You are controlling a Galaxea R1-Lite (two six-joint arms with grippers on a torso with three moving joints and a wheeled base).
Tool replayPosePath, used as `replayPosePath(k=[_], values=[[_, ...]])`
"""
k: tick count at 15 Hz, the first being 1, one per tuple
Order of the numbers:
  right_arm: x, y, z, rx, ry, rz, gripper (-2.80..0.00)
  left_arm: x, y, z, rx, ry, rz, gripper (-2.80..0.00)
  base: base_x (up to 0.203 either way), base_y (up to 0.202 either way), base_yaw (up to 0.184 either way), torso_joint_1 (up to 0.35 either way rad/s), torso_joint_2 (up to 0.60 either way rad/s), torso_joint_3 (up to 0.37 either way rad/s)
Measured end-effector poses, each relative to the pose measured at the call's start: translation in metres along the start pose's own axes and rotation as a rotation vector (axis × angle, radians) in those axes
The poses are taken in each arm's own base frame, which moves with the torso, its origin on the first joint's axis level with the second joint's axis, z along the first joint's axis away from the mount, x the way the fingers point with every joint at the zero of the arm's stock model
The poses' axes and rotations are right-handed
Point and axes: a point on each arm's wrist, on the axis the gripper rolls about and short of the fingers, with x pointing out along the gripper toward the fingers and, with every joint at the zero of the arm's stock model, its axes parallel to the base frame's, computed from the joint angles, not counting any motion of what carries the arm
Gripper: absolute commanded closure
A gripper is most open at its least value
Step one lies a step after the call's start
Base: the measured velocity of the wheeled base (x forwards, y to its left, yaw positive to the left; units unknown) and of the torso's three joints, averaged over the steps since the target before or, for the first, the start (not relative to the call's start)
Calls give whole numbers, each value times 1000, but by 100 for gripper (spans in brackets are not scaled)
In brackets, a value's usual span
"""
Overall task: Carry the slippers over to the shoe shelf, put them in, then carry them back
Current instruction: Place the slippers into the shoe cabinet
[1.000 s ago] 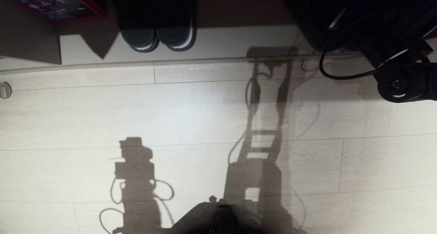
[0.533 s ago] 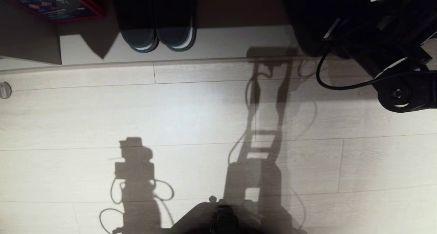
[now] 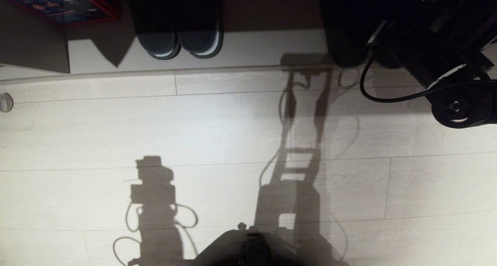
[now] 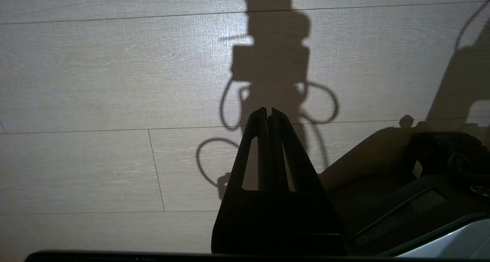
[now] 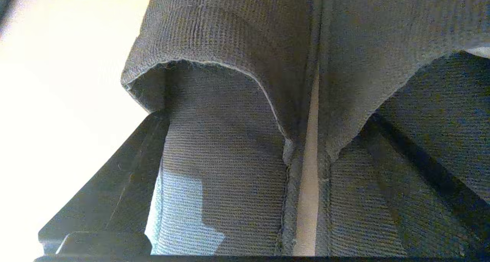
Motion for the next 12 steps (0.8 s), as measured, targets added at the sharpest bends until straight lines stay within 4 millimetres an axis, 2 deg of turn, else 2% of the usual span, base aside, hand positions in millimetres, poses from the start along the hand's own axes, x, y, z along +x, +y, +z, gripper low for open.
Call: replayPosePath(k=[3, 12], values=[[-6, -1, -2, -41, 25, -3, -280, 0, 0, 0, 0, 0, 0, 0, 0, 0, 0, 0, 0, 0], [-29, 2, 11, -78, 49, -3, -280, 0, 0, 0, 2, 0, -1, 0, 0, 0, 0, 0, 0, 0]])
